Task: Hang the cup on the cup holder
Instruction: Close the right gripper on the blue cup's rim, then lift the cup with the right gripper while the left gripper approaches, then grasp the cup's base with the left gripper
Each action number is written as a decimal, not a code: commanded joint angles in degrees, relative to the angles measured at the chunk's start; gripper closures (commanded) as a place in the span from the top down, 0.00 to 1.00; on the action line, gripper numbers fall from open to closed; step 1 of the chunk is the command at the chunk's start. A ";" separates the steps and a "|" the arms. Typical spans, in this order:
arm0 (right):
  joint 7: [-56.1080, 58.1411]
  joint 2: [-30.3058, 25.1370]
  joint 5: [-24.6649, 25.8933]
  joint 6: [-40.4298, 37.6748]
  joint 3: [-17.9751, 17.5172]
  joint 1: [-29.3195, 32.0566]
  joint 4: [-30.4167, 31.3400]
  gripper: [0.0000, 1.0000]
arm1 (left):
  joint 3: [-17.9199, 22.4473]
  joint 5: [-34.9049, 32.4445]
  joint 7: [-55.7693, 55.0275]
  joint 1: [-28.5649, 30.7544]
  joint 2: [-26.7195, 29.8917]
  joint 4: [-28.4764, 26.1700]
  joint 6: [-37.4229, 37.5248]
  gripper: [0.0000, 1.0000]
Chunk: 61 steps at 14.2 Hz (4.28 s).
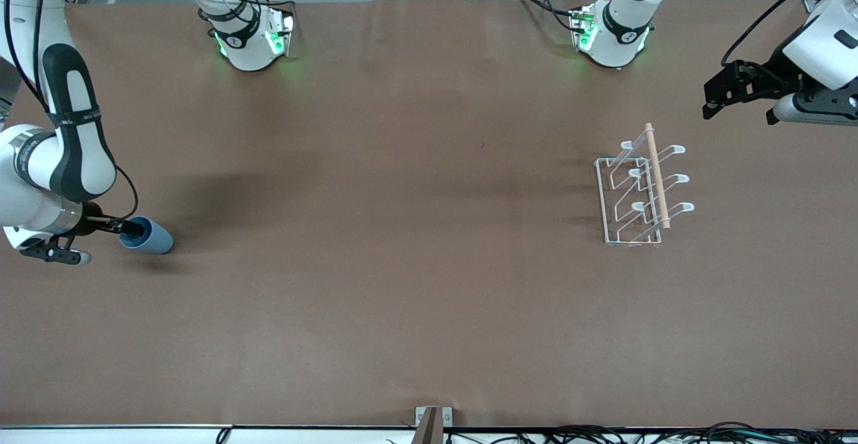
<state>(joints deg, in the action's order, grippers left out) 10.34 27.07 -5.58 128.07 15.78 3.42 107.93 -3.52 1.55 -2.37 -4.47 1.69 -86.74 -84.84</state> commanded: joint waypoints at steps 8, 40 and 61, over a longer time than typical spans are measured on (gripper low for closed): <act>0.64 -2.01 -0.92 -4.57 0.04 -0.43 -0.44 0.03 | -0.08 1.79 -1.14 -0.37 -0.90 1.14 0.73 1.00; 21.74 -5.19 -57.43 -55.47 -19.82 -1.75 -5.97 0.01 | -22.67 0.74 -7.47 -26.81 -27.60 15.20 -38.61 1.00; 21.83 -5.10 -60.95 -55.56 -19.91 -2.81 -5.71 0.04 | -10.01 -4.00 -2.81 -42.29 -38.25 16.25 -58.85 1.00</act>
<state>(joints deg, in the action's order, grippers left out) 31.67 22.37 -65.21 73.81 -3.93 0.72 101.89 -13.98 0.60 -5.39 -46.20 -34.14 -72.11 -140.71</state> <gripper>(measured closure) 0.947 0.000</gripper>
